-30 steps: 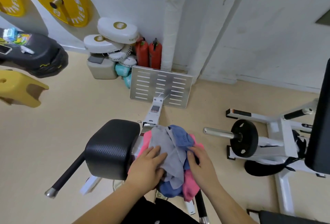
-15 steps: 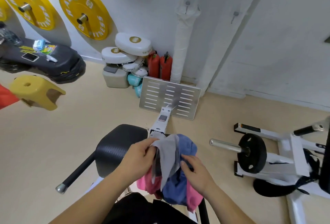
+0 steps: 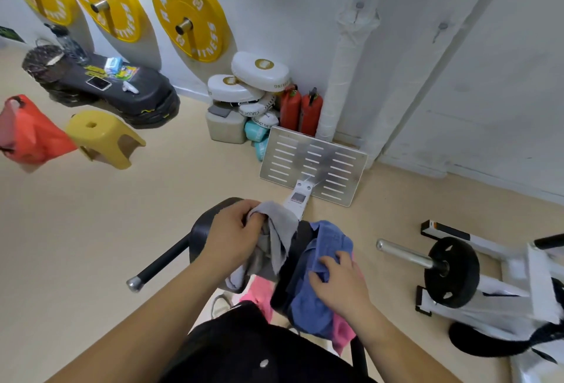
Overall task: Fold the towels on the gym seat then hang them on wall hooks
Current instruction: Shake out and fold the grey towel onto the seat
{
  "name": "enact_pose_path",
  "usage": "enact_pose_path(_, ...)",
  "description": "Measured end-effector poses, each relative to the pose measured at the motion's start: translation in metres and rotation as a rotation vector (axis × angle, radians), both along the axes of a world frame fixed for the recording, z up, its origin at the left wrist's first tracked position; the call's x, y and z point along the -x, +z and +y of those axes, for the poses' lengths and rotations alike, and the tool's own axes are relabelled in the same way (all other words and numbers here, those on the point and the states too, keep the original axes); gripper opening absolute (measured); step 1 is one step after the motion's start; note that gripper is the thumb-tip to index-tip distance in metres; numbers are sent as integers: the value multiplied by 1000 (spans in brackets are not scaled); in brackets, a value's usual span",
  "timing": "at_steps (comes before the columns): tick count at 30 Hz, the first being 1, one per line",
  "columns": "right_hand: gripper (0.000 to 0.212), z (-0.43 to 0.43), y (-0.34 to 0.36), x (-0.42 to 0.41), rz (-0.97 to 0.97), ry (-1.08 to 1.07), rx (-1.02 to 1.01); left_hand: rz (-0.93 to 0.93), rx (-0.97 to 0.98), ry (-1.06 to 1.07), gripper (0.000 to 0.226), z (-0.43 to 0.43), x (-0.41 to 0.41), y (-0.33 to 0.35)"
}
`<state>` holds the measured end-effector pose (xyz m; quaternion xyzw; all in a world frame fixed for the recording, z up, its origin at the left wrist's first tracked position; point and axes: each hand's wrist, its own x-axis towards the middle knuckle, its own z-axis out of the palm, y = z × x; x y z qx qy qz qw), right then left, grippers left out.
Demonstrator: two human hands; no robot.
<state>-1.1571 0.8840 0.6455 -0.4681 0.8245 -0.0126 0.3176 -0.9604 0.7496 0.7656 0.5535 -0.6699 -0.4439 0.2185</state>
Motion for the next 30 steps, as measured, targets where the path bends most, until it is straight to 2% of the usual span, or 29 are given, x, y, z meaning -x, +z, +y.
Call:
enact_pose_path(6, 44, -10, 10, 7, 26, 11, 31, 1, -55, 21, 16, 4, 3, -17)
enact_pose_path(9, 35, -8, 10, 18, -131, 13, 53, 25, -91, 92, 15, 4, 5, -18)
enact_pose_path(11, 26, -3, 5, 17, -210, 39, -5, 9, -100, 123, 15, 7, 2, -21)
enact_pose_path(13, 33, 3, -5, 12, -162, 94, -48, -39, -114, 138, 15, 11, -4, -26)
enact_pose_path(16, 45, 2, -5, 7, 52, 105, 14, -78, -156, 115, 15, 17, -9, -34)
enact_pose_path(19, 47, 2, 0, 10, 72, 49, 112, -83, -186, 71, 19, 22, -7, -37)
enact_pose_path(23, 49, 7, 8, 24, -57, -22, 104, -54, -197, 117, 15, 22, 0, -32)
enact_pose_path(26, 44, -1, 26, 27, -91, -28, 212, -54, -150, 47, 18, 20, 4, -20)
enact_pose_path(28, 47, -17, 51, 21, -292, -34, 309, -56, -82, -21, 22, 16, 6, -7)
enact_pose_path(30, 54, -38, 83, 10, -531, -1, 311, -59, -17, -91, 23, 10, 9, 10)
